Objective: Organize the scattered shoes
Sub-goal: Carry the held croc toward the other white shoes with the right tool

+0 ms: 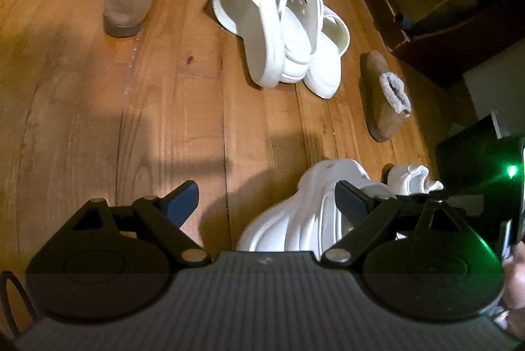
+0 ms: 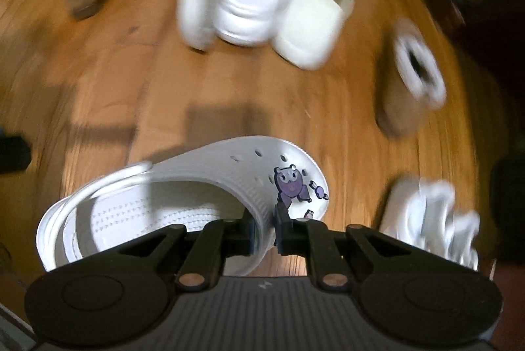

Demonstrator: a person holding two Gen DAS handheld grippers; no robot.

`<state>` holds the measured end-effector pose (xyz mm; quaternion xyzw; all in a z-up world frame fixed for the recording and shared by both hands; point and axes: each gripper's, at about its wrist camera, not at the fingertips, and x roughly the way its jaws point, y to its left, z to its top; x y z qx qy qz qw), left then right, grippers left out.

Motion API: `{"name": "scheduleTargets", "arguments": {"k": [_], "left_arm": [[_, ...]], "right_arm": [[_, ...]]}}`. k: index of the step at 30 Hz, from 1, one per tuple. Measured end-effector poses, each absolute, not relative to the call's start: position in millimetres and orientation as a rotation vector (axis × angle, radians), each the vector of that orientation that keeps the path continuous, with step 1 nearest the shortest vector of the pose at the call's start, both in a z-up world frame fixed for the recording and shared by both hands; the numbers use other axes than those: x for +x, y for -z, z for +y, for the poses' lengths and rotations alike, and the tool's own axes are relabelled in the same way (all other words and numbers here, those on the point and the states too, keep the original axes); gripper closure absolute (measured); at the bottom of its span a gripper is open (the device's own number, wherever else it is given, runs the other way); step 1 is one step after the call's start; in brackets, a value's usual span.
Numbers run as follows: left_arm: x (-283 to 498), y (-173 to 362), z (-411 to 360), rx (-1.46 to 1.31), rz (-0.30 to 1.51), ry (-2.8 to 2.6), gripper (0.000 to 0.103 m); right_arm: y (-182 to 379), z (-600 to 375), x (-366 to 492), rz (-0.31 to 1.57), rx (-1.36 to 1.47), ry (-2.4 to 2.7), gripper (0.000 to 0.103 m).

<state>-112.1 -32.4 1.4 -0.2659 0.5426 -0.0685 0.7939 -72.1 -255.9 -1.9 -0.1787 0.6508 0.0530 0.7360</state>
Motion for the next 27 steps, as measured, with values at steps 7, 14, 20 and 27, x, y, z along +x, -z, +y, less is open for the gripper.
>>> {"name": "scheduleTargets", "arguments": {"k": [7, 14, 20, 27], "left_arm": [[-111, 1, -36, -0.551, 1.168, 0.141, 0.013], [-109, 7, -34, -0.575, 1.175, 0.138, 0.013], [-104, 24, -32, -0.648, 1.218, 0.187, 0.013], [-103, 67, -22, -0.858, 1.318, 0.232, 0.013]], "right_arm": [[-2, -285, -57, 1.518, -0.13, -0.024, 0.088], [4, -290, -45, 1.556, 0.01, -0.002, 0.077], [-4, -297, -46, 1.482, 0.161, -0.259, 0.045], [-5, -277, -116, 1.06, -0.704, -0.728, 0.011]]}}
